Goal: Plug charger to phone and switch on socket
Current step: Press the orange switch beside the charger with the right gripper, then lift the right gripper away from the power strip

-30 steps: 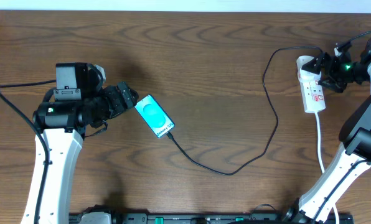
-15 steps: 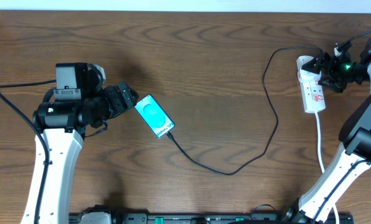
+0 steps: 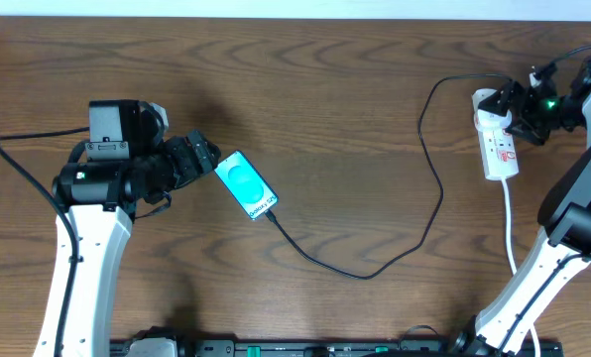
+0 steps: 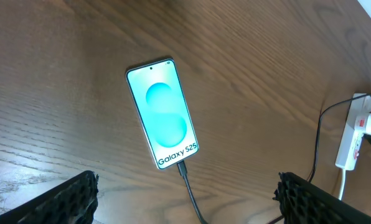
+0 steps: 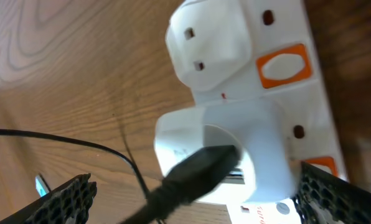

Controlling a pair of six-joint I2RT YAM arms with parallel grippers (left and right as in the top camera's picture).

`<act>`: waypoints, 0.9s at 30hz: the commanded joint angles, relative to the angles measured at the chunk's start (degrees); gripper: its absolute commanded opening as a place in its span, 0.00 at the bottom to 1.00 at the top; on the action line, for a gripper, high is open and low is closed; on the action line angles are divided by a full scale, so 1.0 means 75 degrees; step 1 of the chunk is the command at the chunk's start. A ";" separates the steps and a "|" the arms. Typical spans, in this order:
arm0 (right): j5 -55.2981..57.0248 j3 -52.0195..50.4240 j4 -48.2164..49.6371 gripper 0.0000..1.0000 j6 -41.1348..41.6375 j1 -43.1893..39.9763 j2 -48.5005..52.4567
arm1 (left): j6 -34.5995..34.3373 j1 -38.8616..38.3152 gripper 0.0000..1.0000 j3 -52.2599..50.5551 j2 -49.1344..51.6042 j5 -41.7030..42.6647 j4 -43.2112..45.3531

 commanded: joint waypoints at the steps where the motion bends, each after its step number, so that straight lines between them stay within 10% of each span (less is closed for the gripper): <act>1: -0.0277 0.0017 -0.0070 0.99 0.0128 0.0230 0.0082 | 0.0157 0.0017 0.92 0.0015 0.0070 -0.0058 0.0000; 27: -0.0224 -0.0766 0.0300 0.99 0.0119 0.0265 0.0082 | 0.0154 0.0017 0.92 0.0015 0.0373 -0.0044 0.0003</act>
